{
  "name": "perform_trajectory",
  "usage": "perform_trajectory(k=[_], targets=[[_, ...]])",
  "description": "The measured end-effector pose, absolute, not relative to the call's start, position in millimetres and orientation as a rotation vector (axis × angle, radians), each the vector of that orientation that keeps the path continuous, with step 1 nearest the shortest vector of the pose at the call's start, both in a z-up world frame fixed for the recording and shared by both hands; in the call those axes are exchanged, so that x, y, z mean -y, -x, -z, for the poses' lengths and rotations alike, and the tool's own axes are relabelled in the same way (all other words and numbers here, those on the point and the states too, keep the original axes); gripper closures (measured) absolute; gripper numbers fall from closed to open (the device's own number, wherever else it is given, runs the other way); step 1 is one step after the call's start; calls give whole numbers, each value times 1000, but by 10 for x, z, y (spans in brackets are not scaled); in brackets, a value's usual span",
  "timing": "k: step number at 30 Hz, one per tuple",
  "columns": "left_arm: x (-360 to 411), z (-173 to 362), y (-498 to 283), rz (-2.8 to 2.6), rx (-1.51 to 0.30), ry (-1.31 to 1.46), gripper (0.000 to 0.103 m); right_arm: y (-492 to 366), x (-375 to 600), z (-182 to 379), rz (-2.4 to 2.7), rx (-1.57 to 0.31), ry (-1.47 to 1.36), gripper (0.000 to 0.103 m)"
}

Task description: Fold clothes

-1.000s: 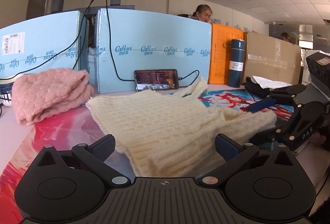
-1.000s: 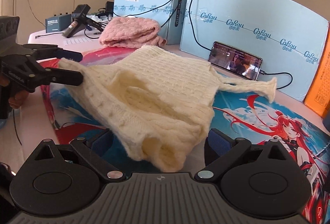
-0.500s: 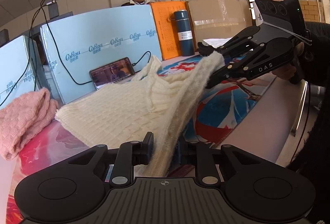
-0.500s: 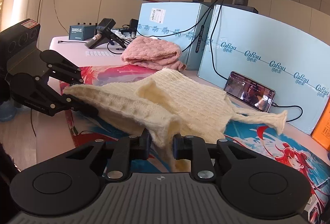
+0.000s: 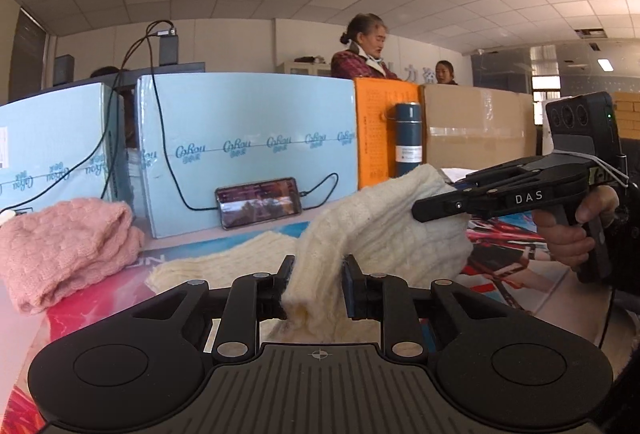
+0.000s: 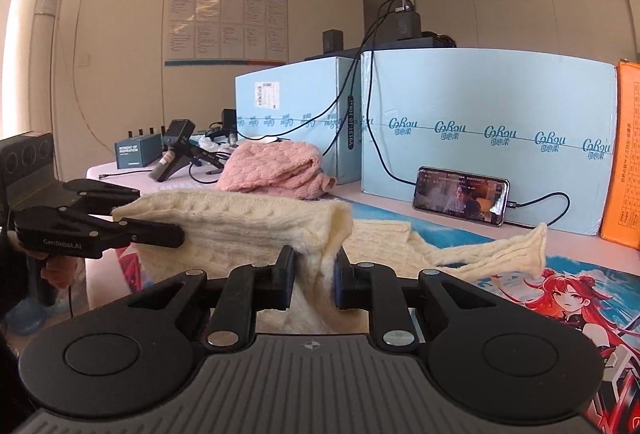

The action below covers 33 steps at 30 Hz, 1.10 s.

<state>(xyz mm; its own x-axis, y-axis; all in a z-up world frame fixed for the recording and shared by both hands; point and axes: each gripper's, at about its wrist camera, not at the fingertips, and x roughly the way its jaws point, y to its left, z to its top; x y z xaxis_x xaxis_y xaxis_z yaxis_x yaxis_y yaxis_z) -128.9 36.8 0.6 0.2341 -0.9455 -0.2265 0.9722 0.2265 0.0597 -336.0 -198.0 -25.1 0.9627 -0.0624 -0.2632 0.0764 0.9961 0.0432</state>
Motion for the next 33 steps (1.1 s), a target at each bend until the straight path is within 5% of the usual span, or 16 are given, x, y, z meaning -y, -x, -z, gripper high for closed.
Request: perform_trajectory(k=[5,8,9,14,21,30,31,33], targets=[[-21,-66,1025,1212,-234,-213,72,2917,2137,237,184,-309,-77,86],[112,-30,912,1062,-271,-221,22,2704,2217,305,248,-379,-95,86],[117,-27,905,1021,-250,-222,16,2654,2225,342,268,-399,-89,86],[176,-57,1031,1019,-197,-259,4,2509,2272,490,340,-471,-71,78],[505,74,1377,1056,-113,-475,4,2356,2485,605,365,-526,-201,60],[811,286,1430,1026,-165,-630,0,2311,2568,590,333,-515,-269,58],[812,308,1423,1026,-168,-628,0,2336,2604,570,326,-506,-297,55],[804,284,1387,1036,-193,-615,0,2417,2703,516,325,-467,-361,25]])
